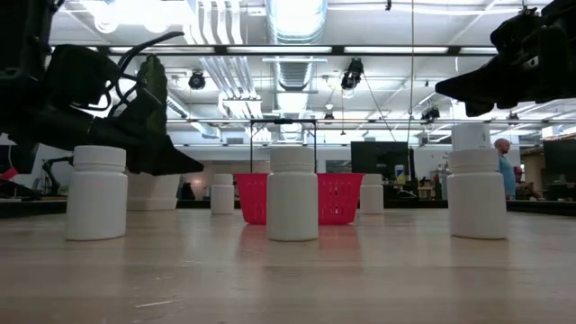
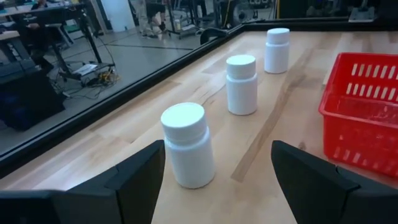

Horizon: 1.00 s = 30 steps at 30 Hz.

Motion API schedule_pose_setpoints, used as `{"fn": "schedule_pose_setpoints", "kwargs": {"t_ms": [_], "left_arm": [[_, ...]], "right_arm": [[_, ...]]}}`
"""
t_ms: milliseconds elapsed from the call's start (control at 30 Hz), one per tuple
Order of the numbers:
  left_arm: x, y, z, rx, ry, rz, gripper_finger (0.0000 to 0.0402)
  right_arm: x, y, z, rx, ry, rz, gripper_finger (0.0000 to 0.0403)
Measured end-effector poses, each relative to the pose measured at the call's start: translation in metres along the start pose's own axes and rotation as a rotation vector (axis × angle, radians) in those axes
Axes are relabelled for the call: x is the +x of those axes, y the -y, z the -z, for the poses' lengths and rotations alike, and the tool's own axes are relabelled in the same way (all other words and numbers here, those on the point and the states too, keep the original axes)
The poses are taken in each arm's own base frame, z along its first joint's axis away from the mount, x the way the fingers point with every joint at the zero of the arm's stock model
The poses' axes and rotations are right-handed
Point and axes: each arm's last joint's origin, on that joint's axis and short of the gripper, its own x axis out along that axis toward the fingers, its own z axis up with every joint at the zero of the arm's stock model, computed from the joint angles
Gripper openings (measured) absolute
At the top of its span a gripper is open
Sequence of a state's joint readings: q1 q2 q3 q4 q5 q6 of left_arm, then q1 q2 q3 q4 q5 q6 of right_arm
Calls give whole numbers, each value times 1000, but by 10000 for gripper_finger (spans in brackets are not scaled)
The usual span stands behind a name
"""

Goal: Pick and place pill bottles into a basket
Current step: Put the white pill bottle into the red bin

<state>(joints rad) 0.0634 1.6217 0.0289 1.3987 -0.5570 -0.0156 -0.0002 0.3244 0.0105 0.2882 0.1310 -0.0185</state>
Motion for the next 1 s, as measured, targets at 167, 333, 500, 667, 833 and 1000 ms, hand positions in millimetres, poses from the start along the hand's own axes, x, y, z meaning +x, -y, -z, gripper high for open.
{"fn": "schedule_pose_setpoints", "kwargs": {"t_ms": [167, 333, 500, 667, 833, 1000], "left_arm": [[2, 1, 5, 0, -4, -1, 275], [6, 2, 8, 1, -6, -32, 275], [11, 2, 11, 5, -20, -64, 275], [16, -1, 13, -22, -27, -89, 275], [18, -4, 12, -34, -16, -112, 275], [19, -6, 12, -37, -17, -117, 275]], "right_arm": [[0, 0, 0, 0, 0, 0, 8], [0, 0, 0, 0, 0, 0, 9], [0, 0, 0, 0, 0, 0, 9], [0, 0, 0, 0, 0, 0, 9], [0, 0, 0, 0, 0, 0, 9], [0, 0, 0, 0, 0, 0, 9]]}}
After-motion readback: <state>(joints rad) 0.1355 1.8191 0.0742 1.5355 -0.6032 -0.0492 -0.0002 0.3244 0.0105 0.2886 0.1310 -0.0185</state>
